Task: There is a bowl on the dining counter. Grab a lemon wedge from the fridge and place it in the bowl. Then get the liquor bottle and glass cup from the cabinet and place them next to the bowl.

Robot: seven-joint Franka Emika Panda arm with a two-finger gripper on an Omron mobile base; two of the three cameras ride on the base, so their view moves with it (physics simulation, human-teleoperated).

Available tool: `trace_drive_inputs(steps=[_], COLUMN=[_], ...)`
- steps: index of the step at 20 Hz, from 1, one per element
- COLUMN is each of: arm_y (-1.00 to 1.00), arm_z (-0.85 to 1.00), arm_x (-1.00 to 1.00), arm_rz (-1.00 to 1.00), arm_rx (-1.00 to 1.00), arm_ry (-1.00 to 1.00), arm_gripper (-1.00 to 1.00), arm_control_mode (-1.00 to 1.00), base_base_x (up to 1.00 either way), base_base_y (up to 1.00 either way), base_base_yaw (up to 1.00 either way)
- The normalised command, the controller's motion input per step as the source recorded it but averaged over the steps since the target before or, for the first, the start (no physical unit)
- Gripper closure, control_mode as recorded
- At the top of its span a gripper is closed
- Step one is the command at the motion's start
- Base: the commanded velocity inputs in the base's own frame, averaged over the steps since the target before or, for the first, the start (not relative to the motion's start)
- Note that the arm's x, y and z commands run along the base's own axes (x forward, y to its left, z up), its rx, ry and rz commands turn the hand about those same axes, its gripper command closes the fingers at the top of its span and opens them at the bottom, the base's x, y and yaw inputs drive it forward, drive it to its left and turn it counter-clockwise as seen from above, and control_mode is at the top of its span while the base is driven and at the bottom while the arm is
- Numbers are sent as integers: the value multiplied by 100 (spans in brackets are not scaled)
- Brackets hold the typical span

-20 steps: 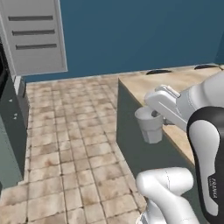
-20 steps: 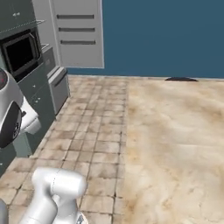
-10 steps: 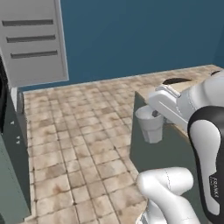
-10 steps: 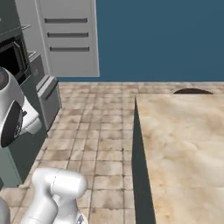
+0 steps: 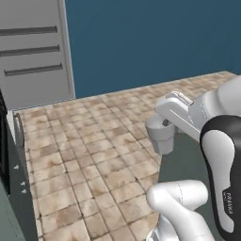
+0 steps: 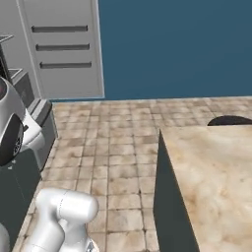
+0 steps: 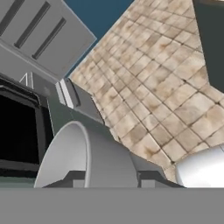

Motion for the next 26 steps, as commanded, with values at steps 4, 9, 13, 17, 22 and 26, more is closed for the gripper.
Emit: trace_drive_inputs(steps=[4, 9, 13, 17, 22, 26], arm_y=[0, 0, 0, 0, 0, 0], arm_z=[0, 0, 0, 0, 0, 0], arm_x=[0, 0, 0, 0, 0, 0], arm_rz=[0, 0, 0, 0, 0, 0], arm_rx=[0, 0, 0, 0, 0, 0], arm_ry=[0, 0, 0, 0, 0, 0], arm_gripper=[100, 100, 100, 100, 100, 100], arm_control_mode=[100, 100, 100, 100, 100, 100], base_base_x=[100, 100, 100, 100, 97, 89], base_base_y=[35, 29, 29, 30, 25, 23], base_base_yaw=[-24, -33, -37, -39, -42, -42])
